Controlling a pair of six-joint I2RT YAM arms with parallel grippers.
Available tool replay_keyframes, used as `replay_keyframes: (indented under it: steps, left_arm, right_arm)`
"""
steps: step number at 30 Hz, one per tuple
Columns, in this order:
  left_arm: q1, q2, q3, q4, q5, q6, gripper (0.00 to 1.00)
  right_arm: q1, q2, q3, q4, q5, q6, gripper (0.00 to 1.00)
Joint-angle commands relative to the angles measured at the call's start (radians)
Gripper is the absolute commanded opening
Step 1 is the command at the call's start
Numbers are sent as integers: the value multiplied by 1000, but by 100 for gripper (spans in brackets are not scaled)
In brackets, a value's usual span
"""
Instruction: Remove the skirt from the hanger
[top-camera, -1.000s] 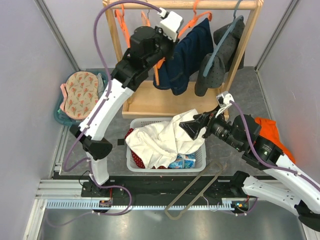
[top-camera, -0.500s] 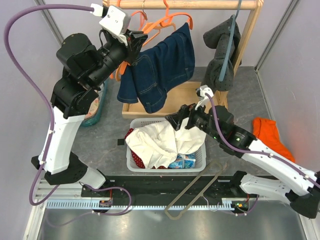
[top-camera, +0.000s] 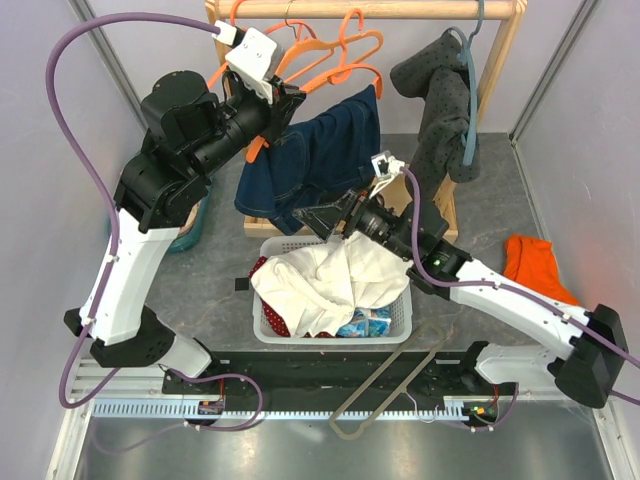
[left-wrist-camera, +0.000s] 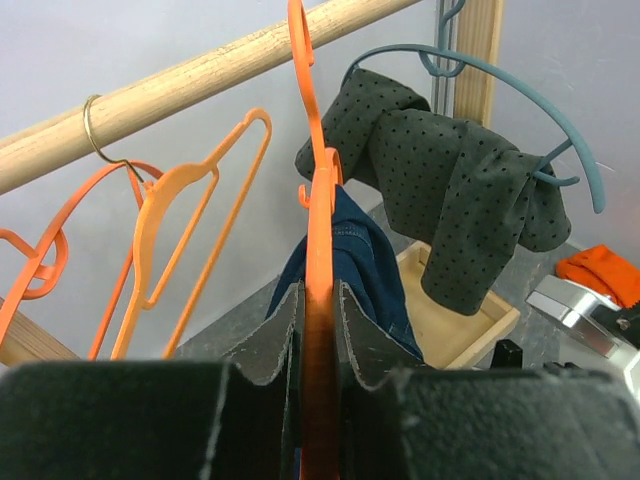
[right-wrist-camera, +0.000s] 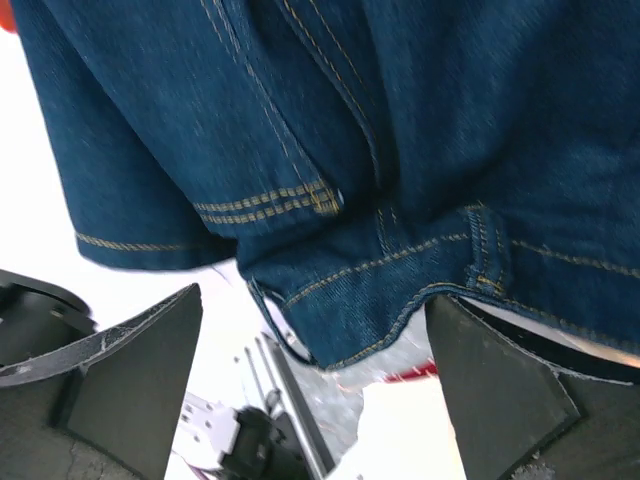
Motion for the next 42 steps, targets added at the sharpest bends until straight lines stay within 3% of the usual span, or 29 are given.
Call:
replay_keyframes:
  steps: [1,9,11,12,14,15,16,17,22,27,35,42]
  left_arm:
    - [-1,-41,34,127,20,-30,2]
    - [-3,-43,40,127,14,-26,2]
    - [-1,-41,41,127,13,-24,2]
    - [-1,-41,40,127,11,-26,2]
    - [-3,-41,31,127,5,-24,2]
    - [-3,-43,26,128,-1,-23,2]
    - [-1,-41,20,127,-6,-21,2]
    - [-1,-43,9,127,-9,-21,2]
    - [-1,-28,-15,136,-32,-4,2]
    - [-1,-11,-45,153,-62,14,2]
    - [-1,23,-92,189,-118,57,2]
    - [-1,51,-91,208,-159,83,2]
  right_arm:
    - [-1,73,29,184,-83,91,97]
    - [-1,147,33,187,-107,124,93]
    - [-1,159,41,179,-116,121,75]
    - [-3,160,56,168,-119,118,54]
    - [-4,135,96,77,-117,66,29]
    - [-4,118,160,23,-93,39,3]
    - [-3,85,203,-38,-73,-25,0]
    - [3,65,251,-145,-59,-59,0]
    - [34,-60,577,-334,16,-248,0]
    - [34,-84,939,-536,15,-386,0]
    - [34,-204,1020,-611,53,-449,0]
    - [32,-160,1109,-711,57,-458,0]
